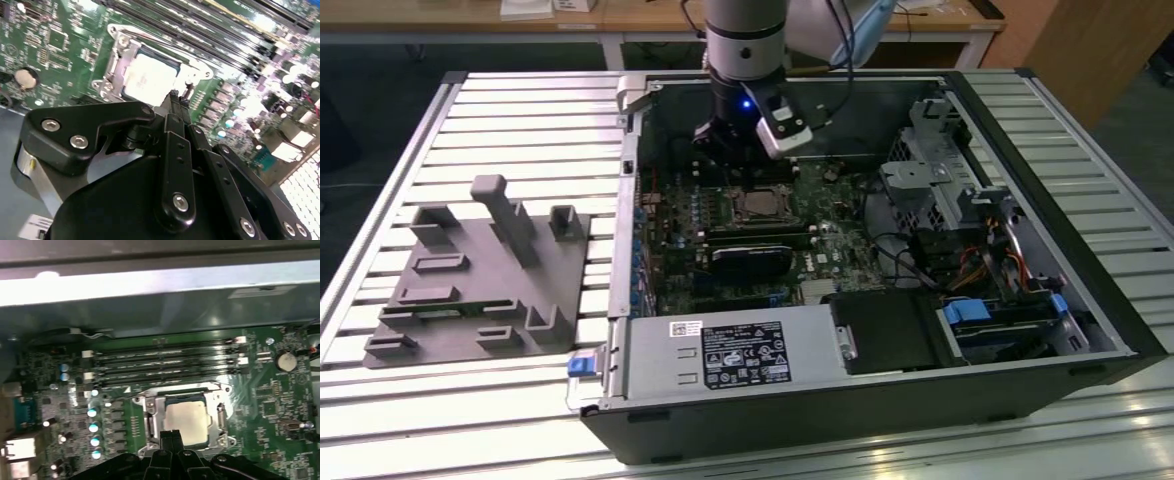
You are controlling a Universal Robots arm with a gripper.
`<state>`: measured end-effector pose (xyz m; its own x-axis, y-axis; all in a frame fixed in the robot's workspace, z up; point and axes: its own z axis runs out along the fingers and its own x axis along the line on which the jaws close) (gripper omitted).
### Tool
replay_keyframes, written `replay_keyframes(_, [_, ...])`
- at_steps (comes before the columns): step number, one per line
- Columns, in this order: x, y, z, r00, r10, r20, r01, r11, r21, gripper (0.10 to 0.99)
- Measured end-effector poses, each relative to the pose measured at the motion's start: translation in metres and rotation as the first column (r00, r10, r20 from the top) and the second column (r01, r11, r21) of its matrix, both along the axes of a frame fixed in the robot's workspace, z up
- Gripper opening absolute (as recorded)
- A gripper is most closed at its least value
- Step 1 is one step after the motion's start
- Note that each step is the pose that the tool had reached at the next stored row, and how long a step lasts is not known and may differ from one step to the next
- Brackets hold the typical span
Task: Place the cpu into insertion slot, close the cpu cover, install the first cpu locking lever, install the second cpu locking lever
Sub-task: 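Install the first cpu locking lever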
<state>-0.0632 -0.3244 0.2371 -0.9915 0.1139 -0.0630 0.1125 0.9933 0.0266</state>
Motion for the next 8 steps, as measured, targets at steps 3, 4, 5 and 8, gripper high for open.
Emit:
replay_keyframes(3, [-0.0070, 0.0000, 0.0000, 1.0000, 0.000, 0.0000, 0.000, 1.0000, 0.000, 0.106])
replay_keyframes(4, [-0.0094, 0.0000, 0.0000, 1.0000, 0.000, 0.0000, 0.000, 1.0000, 0.000, 0.106])
replay_keyframes(5, [-0.0118, 0.0000, 0.0000, 1.0000, 0.000, 0.0000, 0.000, 1.0000, 0.000, 0.106])
replay_keyframes(8, [-0.0194, 0.0000, 0.0000, 1.0000, -0.001, 0.0001, 0.001, 1.0000, 0.000, 0.106])
